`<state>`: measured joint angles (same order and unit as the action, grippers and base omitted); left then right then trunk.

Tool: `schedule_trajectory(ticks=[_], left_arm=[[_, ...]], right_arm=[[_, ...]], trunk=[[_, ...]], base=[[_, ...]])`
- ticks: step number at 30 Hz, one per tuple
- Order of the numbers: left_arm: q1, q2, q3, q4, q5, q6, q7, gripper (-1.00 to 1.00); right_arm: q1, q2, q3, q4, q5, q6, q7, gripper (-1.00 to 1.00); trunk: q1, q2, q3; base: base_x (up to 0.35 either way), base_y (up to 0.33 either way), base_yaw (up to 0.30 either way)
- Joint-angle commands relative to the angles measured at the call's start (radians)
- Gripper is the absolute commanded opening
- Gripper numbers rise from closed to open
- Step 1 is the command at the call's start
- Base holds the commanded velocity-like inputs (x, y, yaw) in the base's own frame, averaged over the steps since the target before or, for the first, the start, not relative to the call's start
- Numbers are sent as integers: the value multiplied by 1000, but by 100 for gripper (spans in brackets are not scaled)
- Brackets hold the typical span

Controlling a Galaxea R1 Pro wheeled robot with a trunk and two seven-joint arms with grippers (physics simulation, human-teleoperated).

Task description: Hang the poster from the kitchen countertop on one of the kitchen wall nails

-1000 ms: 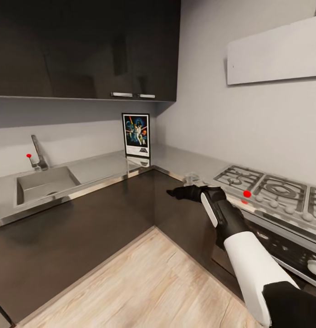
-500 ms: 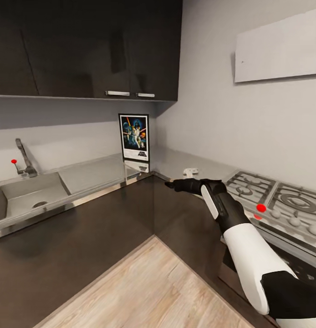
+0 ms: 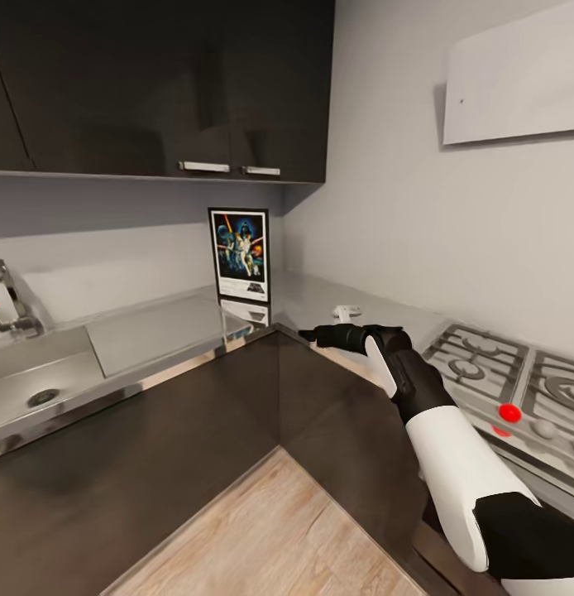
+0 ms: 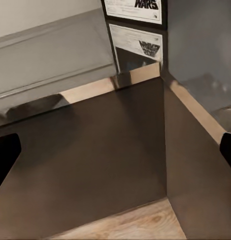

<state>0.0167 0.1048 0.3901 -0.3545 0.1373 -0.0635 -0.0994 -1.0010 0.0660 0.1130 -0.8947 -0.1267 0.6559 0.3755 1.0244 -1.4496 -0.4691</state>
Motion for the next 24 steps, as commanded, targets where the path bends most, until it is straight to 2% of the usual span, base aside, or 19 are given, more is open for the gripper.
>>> schedule_trajectory(ticks=[1, 2, 12, 15, 20, 24], left_arm=[[0, 1, 4, 1, 10, -6, -8, 100], [0, 5, 4, 22, 10, -33, -8, 100], [0, 6, 4, 27, 10, -38, -8, 100], [0, 6, 4, 27, 10, -38, -8, 100], [0, 6, 4, 28, 10, -38, -8, 100], [0, 6, 4, 28, 10, -38, -8, 100]], right_arm=[[-1, 0, 0, 0, -10, 7, -4, 100], [0, 0, 0, -2, -11, 8, -3, 100], [0, 0, 0, -2, -10, 8, -3, 100], [0, 0, 0, -2, -11, 8, -3, 100], [0, 0, 0, -3, -10, 8, -3, 100], [0, 0, 0, -3, -10, 8, -3, 100]], trunk=[[1, 0, -1], [1, 0, -1], [1, 0, -1], [1, 0, -1], [1, 0, -1], [1, 0, -1]], base=[[338, 0, 0], [338, 0, 0], [338, 0, 4], [297, 0, 162], [121, 0, 232], [27, 0, 86]])
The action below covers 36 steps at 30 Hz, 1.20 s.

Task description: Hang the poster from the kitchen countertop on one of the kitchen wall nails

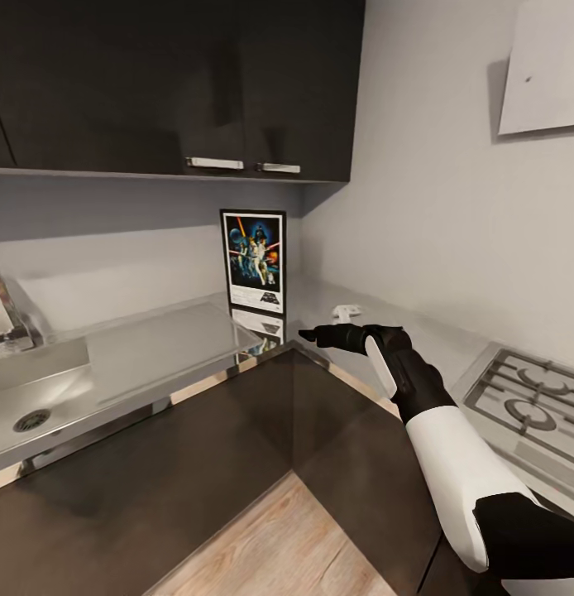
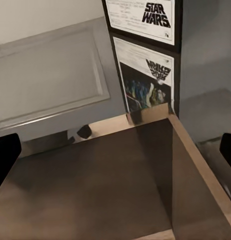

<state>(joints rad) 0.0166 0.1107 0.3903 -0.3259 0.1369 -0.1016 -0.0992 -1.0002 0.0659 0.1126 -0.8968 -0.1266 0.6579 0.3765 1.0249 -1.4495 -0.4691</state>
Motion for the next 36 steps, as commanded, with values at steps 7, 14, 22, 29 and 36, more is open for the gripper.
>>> schedule_trajectory(ticks=[7, 14, 22, 29, 36], left_arm=[[0, -1, 3, -5, 12, -3, -9, 100], [0, 9, -4, -51, 10, -166, -180, 100], [0, 17, -8, -183, 9, -128, -226, 100], [0, 19, -2, -194, 9, -117, -232, 100], [0, 20, 1, -188, 8, -116, -232, 100]], right_arm=[[-1, -1, -1, -9, -10, 5, -4, 100], [-52, -14, -6, -4, -7, 6, -41, 100], [-86, -16, -7, 1, -7, 7, -46, 100], [-94, -26, -7, 14, -8, 10, -45, 100], [-94, -21, -6, 22, -19, 3, -41, 100]], trunk=[[0, -1, -1], [0, -1, -1], [0, -1, -1], [0, -1, -1], [0, -1, -1]], base=[[5, 0, 17], [0, 0, 1], [0, 0, 0], [93, 0, 0], [199, 0, 0]])
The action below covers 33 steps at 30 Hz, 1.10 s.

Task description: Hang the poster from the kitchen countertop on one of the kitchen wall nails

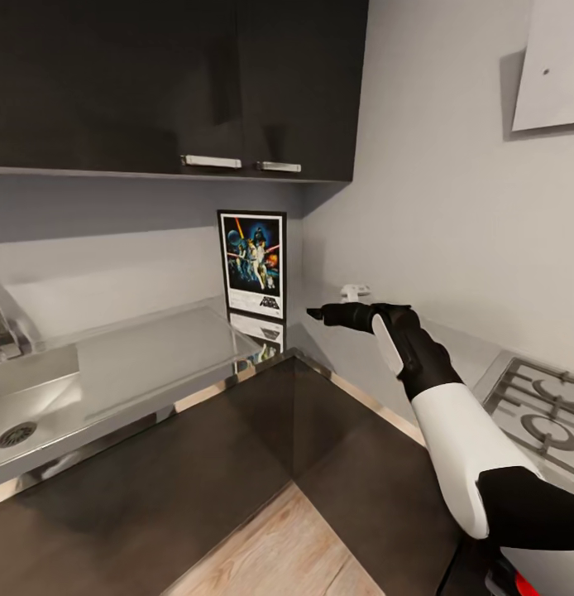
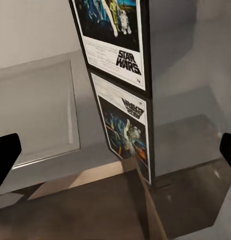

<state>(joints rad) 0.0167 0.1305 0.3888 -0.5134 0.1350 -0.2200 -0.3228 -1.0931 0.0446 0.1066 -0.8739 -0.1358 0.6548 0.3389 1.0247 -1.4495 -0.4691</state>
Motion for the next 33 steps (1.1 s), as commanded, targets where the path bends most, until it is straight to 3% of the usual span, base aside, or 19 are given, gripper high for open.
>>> schedule_trajectory(ticks=[1, 9, 13, 17, 33], left_arm=[[0, 0, 2, -1, 10, 2, -9, 100], [0, 4, 3, -1, 10, 3, -7, 100], [0, 4, 4, -1, 10, 4, -7, 100], [3, -6, -2, 22, 5, 2, -9, 100], [3, -6, -2, 22, 5, 2, -9, 100]], right_arm=[[-1, 0, 1, -1, -13, 6, -3, 100], [0, 1, 2, 0, -51, 1, -1, 100], [1, 1, 2, 0, -53, 1, 0, 100], [15, 23, 12, 15, -56, -6, 22, 100], [15, 23, 12, 15, -56, -6, 24, 100]], trunk=[[0, 0, -1], [0, 0, -1], [0, 0, -1], [0, 0, -1], [0, 0, -1]], base=[[132, 0, 0], [225, 0, 0], [114, 0, 0], [0, 0, 0], [0, 0, 0]])
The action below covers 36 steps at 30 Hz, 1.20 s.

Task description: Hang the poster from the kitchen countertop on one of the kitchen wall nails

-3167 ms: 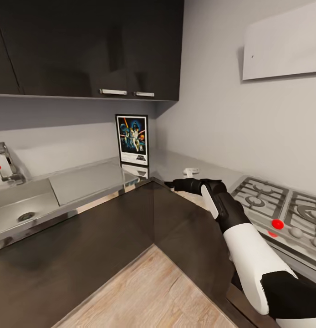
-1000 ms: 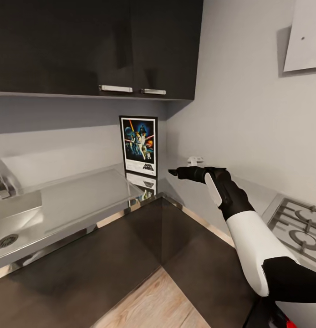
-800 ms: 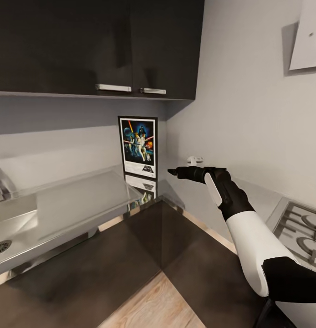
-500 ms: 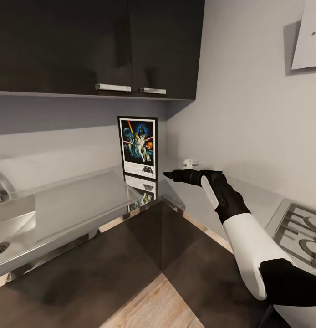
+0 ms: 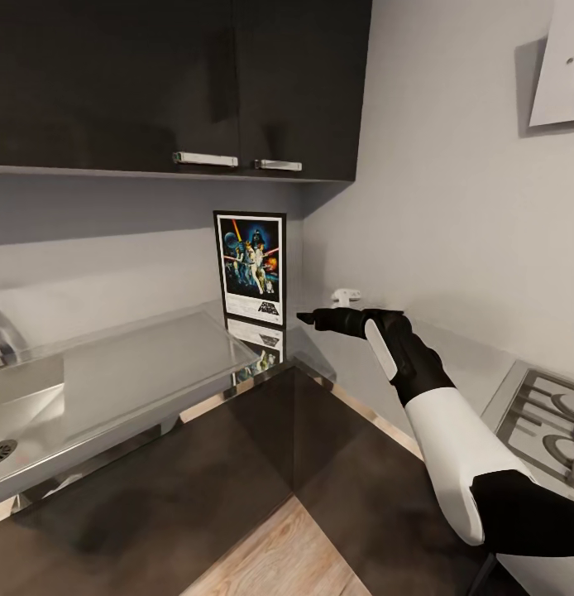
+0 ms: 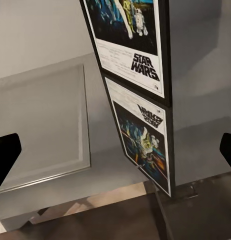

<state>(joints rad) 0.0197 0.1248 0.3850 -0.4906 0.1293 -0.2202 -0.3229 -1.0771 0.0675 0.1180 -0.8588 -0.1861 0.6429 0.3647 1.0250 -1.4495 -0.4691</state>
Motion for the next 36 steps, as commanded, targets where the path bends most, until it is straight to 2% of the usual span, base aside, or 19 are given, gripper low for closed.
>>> schedule_trajectory(ticks=[1, 7, 11, 12, 19, 27, 36], left_arm=[[0, 0, 2, -1, 10, 2, -9, 100], [0, -29, -27, -29, -18, 2, -37, 100], [0, -33, -50, -52, -41, 1, -60, 100], [0, -33, -232, -121, -73, 0, -245, 100], [0, -34, -240, -120, -161, -2, -257, 100], [0, -33, -239, -119, -179, -2, -260, 100], [0, -33, -238, -117, -180, -4, -260, 100]], right_arm=[[-1, 0, 0, -1, -6, 5, -1, 100], [6, 4, -1, -10, -4, 16, 24, 100], [8, 5, 0, -10, -4, 18, 47, 100], [8, 5, 0, -10, -4, 18, 69, 100], [8, 6, 0, -4, -4, 17, 72, 100], [8, 6, 0, 59, -4, -37, 72, 100], [8, 6, 1, 74, -4, -46, 72, 100]], trunk=[[0, -1, -1], [0, -1, -1], [0, -1, -1], [0, -1, -1], [0, -1, -1], [0, -1, -1], [0, -1, -1]], base=[[0, 0, 0], [0, 0, 0], [0, 0, 0], [0, 0, 0], [0, 0, 0], [46, 8, 0], [101, 21, 0]])
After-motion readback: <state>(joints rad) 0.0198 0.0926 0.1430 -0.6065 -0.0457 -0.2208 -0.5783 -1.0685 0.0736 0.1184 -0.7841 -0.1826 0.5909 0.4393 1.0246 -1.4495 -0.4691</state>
